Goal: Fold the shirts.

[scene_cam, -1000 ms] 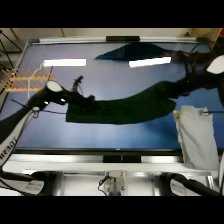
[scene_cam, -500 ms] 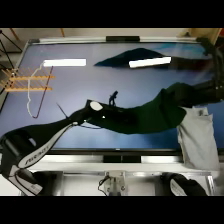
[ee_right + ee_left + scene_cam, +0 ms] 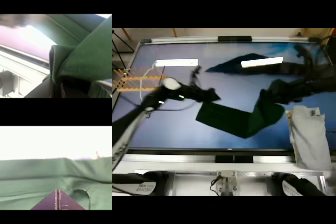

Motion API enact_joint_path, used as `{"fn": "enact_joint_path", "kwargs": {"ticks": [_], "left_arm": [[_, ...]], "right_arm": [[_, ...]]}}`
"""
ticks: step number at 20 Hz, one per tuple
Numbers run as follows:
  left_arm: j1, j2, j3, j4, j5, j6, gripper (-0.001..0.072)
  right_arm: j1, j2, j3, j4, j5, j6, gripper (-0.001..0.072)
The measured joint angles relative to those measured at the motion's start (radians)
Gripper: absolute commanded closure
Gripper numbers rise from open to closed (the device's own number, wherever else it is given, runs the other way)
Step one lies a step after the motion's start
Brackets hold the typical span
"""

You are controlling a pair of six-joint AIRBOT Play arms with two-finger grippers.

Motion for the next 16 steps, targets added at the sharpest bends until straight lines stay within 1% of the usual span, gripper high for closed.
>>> {"fn": "enact_joint_path", "kwargs": {"ticks": [2, 3, 6, 8, 9, 10, 11, 13, 15, 16], "left_arm": [[0.161, 0.136, -0.001, 0.112, -0.043, -0.035, 0.0675], [0.237, 0.200, -0.001, 0.144, -0.050, -0.052, 0.0674], [0.454, 0.398, -0.001, 0.197, -0.084, -0.084, 0.0674], [0.560, 0.513, -0.001, 0.215, -0.107, -0.094, 0.0674], [0.596, 0.561, -0.001, 0.219, -0.118, -0.098, 0.0674], [0.628, 0.606, -0.001, 0.224, -0.127, -0.100, 0.0674], [0.648, 0.640, -0.001, 0.228, -0.138, -0.101, 0.0674], [0.673, 0.689, -0.001, 0.229, -0.166, -0.105, 0.0674], [0.687, 0.713, -0.001, 0.235, -0.187, -0.106, 0.0673], [0.692, 0.719, -0.003, 0.236, -0.197, -0.106, 0.0674]], "right_arm": [[0.092, -0.084, 0.000, 0.003, -0.085, 0.003, 0.0644], [0.143, -0.134, 0.000, 0.006, -0.135, 0.004, 0.0644], [0.289, -0.294, 0.000, 0.043, -0.295, 0.005, 0.0644], [0.370, -0.404, 0.000, 0.089, -0.418, 0.006, 0.0635], [0.404, -0.453, 0.000, 0.129, -0.476, 0.007, 0.0482], [0.434, -0.499, 0.000, 0.182, -0.536, 0.005, 0.0134], [0.457, -0.537, 0.000, 0.235, -0.592, -0.009, 0.0062], [0.478, -0.583, 0.000, 0.330, -0.669, -0.048, 0.0062], [0.471, -0.594, 0.000, 0.377, -0.682, -0.076, 0.0062], [0.457, -0.587, 0.000, 0.378, -0.666, -0.085, 0.0062]]}}
